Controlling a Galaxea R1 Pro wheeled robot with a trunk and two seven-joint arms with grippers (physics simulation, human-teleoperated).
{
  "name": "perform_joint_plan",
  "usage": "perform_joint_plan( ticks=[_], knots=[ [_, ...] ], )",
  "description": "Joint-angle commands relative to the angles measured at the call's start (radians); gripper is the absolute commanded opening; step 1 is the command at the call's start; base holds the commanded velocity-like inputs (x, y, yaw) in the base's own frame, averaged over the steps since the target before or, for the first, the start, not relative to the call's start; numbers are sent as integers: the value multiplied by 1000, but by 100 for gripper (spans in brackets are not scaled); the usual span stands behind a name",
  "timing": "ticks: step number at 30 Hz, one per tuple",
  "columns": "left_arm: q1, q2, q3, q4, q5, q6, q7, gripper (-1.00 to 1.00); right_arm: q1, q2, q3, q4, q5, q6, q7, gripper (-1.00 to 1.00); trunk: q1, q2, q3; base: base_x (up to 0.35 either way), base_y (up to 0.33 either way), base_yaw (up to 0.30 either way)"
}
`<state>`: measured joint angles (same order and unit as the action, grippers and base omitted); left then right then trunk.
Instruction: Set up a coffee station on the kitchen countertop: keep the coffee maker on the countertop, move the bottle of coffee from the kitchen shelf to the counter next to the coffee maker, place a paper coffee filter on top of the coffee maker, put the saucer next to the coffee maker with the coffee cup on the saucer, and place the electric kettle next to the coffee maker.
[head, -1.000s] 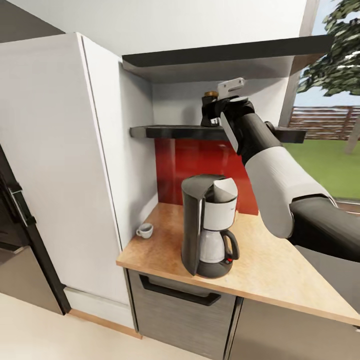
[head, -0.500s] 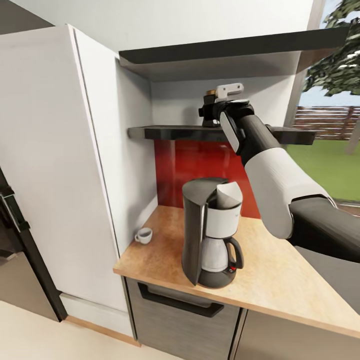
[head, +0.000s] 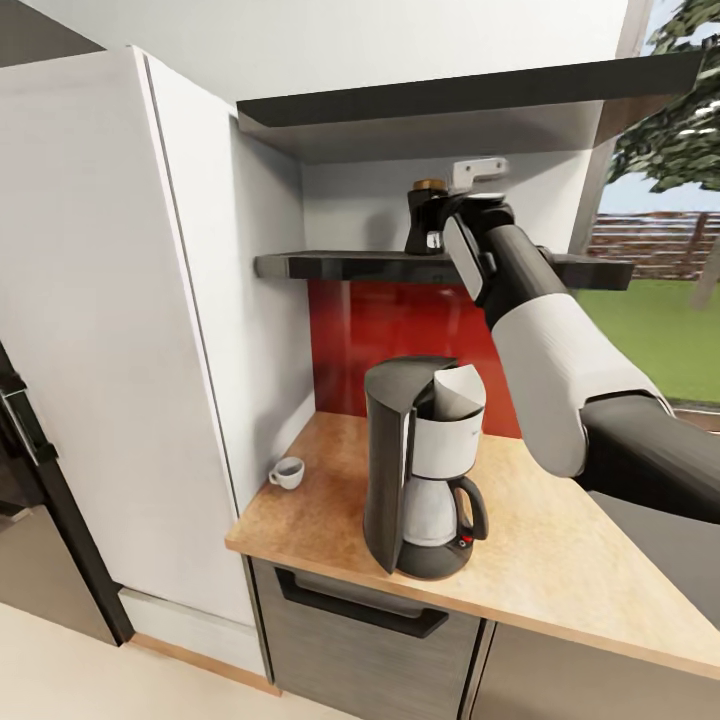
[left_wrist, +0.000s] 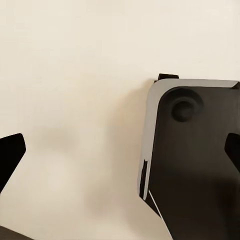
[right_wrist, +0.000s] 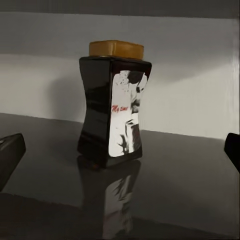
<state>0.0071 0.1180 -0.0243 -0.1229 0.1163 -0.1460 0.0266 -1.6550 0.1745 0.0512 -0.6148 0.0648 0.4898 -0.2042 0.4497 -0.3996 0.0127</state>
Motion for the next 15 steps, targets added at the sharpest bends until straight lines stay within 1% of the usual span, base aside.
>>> perform_joint_plan(
  ticks=[1,10,12,15],
  knots=[
    [1,0,-3,-1,10,-1,1,100,0,0,0,-6,6,7,-14,100,0,0,0,0,0,0],
    [1,1,-3,-1,10,-1,1,100,0,0,-3,-24,6,7,-34,100,0,0,0,7,0,0],
    [1,1,-3,-1,10,-1,1,100,0,0,-3,-28,6,7,-34,100,0,0,0,114,0,0],
    [1,1,-3,-1,10,-1,1,100,0,0,-3,-31,6,7,-35,100,0,0,0,201,26,0]
  ],
)
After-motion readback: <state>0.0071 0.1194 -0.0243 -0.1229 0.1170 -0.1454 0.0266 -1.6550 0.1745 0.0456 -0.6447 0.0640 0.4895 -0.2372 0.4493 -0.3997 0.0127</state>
